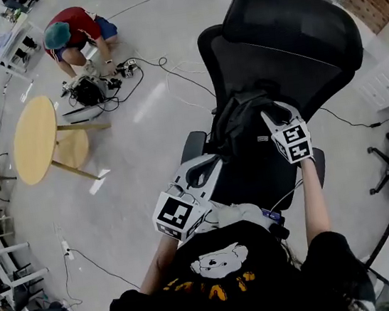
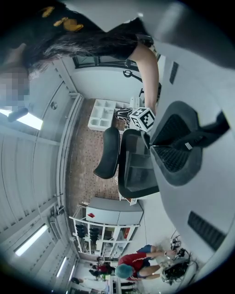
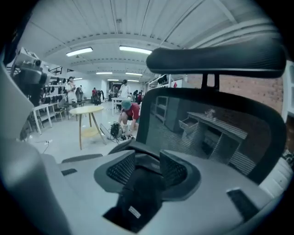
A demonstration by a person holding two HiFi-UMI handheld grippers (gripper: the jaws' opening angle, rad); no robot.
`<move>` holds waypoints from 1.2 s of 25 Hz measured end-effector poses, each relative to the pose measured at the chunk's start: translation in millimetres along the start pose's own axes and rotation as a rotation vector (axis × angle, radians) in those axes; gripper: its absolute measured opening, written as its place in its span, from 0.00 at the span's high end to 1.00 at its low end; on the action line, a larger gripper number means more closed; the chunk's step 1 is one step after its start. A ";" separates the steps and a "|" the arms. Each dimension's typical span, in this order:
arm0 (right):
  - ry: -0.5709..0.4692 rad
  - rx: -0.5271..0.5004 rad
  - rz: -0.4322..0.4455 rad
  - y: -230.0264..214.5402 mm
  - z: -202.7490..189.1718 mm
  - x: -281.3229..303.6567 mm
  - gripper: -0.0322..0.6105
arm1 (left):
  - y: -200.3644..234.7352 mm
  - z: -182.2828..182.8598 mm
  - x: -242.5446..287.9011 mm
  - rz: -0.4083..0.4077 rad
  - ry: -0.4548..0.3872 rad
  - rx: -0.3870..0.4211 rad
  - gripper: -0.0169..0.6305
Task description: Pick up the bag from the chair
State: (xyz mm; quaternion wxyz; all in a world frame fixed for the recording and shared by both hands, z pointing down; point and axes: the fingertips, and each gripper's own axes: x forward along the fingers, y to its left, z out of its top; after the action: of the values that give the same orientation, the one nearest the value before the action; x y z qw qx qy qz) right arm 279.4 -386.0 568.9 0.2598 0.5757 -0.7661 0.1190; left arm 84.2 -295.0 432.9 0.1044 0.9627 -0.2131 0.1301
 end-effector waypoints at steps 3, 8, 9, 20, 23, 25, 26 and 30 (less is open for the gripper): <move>0.068 -0.048 0.040 -20.1 -22.4 32.4 0.61 | 12.3 2.0 18.1 0.023 0.027 -0.006 0.95; 0.209 -0.112 0.147 -32.9 -60.1 73.0 0.50 | 20.6 -4.4 43.3 -0.010 0.050 -0.016 0.95; 0.236 -0.130 0.175 -32.5 -67.0 78.2 0.49 | 21.5 -4.3 48.3 -0.014 0.055 -0.017 0.95; 0.362 -0.151 0.313 -14.1 -104.8 122.7 0.49 | 33.5 -7.4 69.3 -0.011 0.097 -0.028 0.95; 0.385 -0.134 0.289 -10.5 -105.6 121.6 0.53 | 33.9 -13.6 66.5 -0.010 0.108 -0.027 0.95; 0.393 -0.114 0.261 -6.5 -105.4 116.5 0.57 | 34.1 -16.0 64.1 -0.016 0.114 -0.024 0.95; 0.389 -0.102 0.245 -4.3 -104.8 112.3 0.59 | 34.3 -15.6 63.4 -0.019 0.113 -0.022 0.95; 0.362 -0.023 0.209 7.2 -100.1 87.1 0.68 | 34.8 -9.6 61.8 -0.034 0.103 -0.008 0.95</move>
State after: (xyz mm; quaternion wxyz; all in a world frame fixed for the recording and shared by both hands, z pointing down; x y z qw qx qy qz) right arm 281.1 -407.1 700.1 0.3860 0.4591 -0.7638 0.2383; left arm 121.2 -347.0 465.3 0.1211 0.9577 -0.1917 0.1770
